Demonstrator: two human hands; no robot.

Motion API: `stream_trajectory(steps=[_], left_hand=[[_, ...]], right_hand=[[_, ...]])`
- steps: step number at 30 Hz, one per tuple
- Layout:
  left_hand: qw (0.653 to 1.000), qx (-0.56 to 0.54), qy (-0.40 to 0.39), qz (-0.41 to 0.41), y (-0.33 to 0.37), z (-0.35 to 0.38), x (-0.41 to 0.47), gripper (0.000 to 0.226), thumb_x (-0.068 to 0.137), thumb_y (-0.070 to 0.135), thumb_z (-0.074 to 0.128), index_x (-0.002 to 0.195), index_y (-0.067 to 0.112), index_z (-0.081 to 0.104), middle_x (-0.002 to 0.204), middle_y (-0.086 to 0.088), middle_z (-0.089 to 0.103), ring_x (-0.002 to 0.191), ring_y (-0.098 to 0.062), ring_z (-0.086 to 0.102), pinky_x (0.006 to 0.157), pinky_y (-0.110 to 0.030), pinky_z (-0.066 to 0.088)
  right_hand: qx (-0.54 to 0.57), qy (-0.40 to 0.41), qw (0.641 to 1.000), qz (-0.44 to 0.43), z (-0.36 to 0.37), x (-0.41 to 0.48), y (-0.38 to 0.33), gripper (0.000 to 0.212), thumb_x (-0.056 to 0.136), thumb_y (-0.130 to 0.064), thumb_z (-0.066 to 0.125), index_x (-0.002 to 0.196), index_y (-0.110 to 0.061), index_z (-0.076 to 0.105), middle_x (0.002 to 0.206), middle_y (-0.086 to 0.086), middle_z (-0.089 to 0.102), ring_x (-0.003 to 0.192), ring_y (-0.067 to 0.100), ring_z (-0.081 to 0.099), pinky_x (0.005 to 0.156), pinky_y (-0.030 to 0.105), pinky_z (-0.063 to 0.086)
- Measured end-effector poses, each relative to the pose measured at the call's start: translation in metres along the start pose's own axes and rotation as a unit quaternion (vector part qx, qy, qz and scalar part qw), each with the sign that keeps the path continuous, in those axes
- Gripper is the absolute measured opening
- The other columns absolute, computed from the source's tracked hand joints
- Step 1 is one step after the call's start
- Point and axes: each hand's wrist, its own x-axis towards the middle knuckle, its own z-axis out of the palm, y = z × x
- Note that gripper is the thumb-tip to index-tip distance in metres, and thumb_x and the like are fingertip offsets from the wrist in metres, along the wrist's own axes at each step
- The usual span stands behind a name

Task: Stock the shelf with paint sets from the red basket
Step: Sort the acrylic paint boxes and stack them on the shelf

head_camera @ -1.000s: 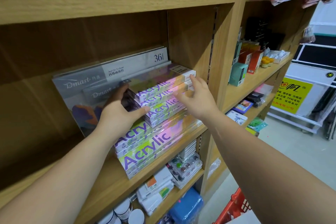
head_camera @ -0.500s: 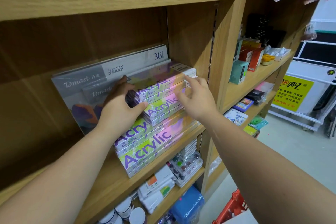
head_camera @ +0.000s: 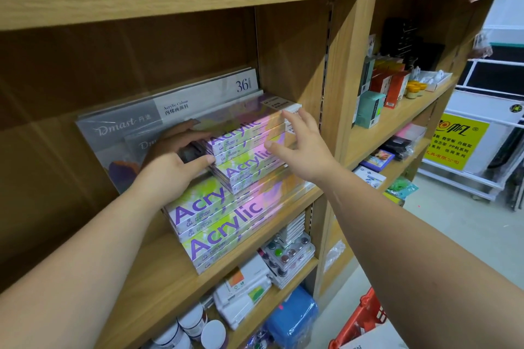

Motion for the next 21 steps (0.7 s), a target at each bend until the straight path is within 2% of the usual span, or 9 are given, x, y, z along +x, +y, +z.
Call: stream_trajectory(steps=[1, 2, 5, 7, 9, 12, 14, 17, 21], left_hand=[[1.000, 0.000, 0.015, 0.014, 0.000, -0.001, -0.001, 0.008, 0.089, 0.031, 0.079, 0.096, 0.031, 0.076, 0.108, 0.000, 0.069, 0.114, -0.029, 0.062, 0.099, -0.031, 0.043], [0.999, 0.010, 0.014, 0.031, -0.005, -0.001, 0.000, 0.024, 0.089, 0.032, 0.079, 0.112, 0.036, 0.074, 0.126, 0.001, 0.067, 0.124, -0.027, 0.060, 0.101, -0.030, 0.044], [0.999, -0.002, 0.013, 0.031, -0.008, 0.003, -0.003, 0.034, 0.092, 0.035, 0.075, 0.124, 0.039, 0.065, 0.119, 0.003, 0.067, 0.115, -0.027, 0.062, 0.091, -0.034, 0.050], [0.998, -0.044, 0.029, 0.038, -0.012, 0.012, -0.004, 0.039, 0.092, 0.038, 0.075, 0.127, 0.043, 0.060, 0.128, 0.003, 0.065, 0.113, -0.023, 0.063, 0.100, -0.038, 0.051], [0.994, -0.107, 0.016, 0.003, -0.009, 0.017, -0.011, 0.044, 0.091, 0.038, 0.076, 0.126, 0.051, 0.053, 0.127, 0.010, 0.065, 0.105, -0.016, 0.064, 0.103, -0.039, 0.051], [0.987, -0.156, -0.025, -0.022, -0.009, 0.024, -0.020, 0.072, 0.085, 0.035, 0.083, 0.146, 0.039, 0.045, 0.128, 0.020, 0.061, 0.122, -0.006, 0.057, 0.110, -0.036, 0.045], [0.991, -0.131, -0.031, -0.012, -0.006, 0.025, -0.024, 0.093, 0.080, 0.034, 0.087, 0.157, 0.027, 0.035, 0.135, 0.018, 0.055, 0.126, -0.003, 0.052, 0.109, -0.030, 0.041], [0.996, -0.082, -0.016, -0.008, -0.003, 0.025, -0.023, 0.111, 0.071, 0.037, 0.093, 0.161, 0.025, 0.029, 0.145, 0.015, 0.052, 0.131, -0.006, 0.051, 0.111, -0.031, 0.040], [0.998, -0.057, 0.000, -0.010, -0.002, 0.026, -0.021, 0.115, 0.069, 0.040, 0.094, 0.162, 0.026, 0.027, 0.152, 0.006, 0.054, 0.136, -0.013, 0.053, 0.114, -0.035, 0.042]], right_hand=[[0.001, 0.015, 1.000, 0.003, 0.000, -0.002, 0.002, 0.081, 0.089, -0.057, 0.071, 0.158, -0.031, 0.036, 0.172, -0.002, 0.010, 0.158, 0.025, 0.016, 0.124, 0.050, 0.029], [-0.005, 0.038, 0.999, 0.006, 0.002, -0.005, 0.004, 0.079, 0.089, -0.056, 0.071, 0.157, -0.027, 0.040, 0.170, 0.000, 0.015, 0.156, 0.024, 0.020, 0.123, 0.049, 0.031], [-0.033, 0.116, 0.992, 0.033, 0.010, -0.019, 0.011, 0.089, 0.086, -0.060, 0.073, 0.157, -0.017, 0.039, 0.165, 0.003, 0.022, 0.152, 0.022, 0.026, 0.118, 0.032, 0.029], [-0.010, 0.105, 0.993, 0.058, 0.018, -0.029, 0.012, 0.107, 0.081, -0.064, 0.075, 0.162, -0.013, 0.027, 0.167, 0.001, 0.016, 0.152, 0.019, 0.026, 0.110, 0.025, 0.026], [0.022, 0.067, 0.995, 0.070, 0.025, -0.034, 0.013, 0.122, 0.077, -0.065, 0.078, 0.165, -0.012, 0.013, 0.171, -0.003, 0.000, 0.156, 0.018, 0.019, 0.115, 0.027, 0.026], [0.025, 0.042, 0.996, 0.075, 0.027, -0.034, 0.012, 0.131, 0.077, -0.065, 0.078, 0.166, -0.013, -0.002, 0.173, -0.006, -0.015, 0.159, 0.015, 0.009, 0.118, 0.030, 0.023], [0.024, 0.036, 0.996, 0.083, 0.027, -0.032, 0.012, 0.133, 0.077, -0.066, 0.078, 0.165, -0.014, -0.007, 0.172, -0.007, -0.019, 0.160, 0.015, 0.006, 0.120, 0.032, 0.022], [0.017, 0.032, 0.996, 0.087, 0.026, -0.031, 0.010, 0.135, 0.076, -0.067, 0.078, 0.165, -0.014, -0.008, 0.172, -0.006, -0.020, 0.160, 0.015, 0.003, 0.122, 0.033, 0.022], [0.008, 0.025, 0.995, 0.098, 0.023, -0.031, 0.006, 0.135, 0.076, -0.067, 0.078, 0.165, -0.013, -0.008, 0.172, -0.006, -0.019, 0.160, 0.016, 0.004, 0.122, 0.033, 0.022]])
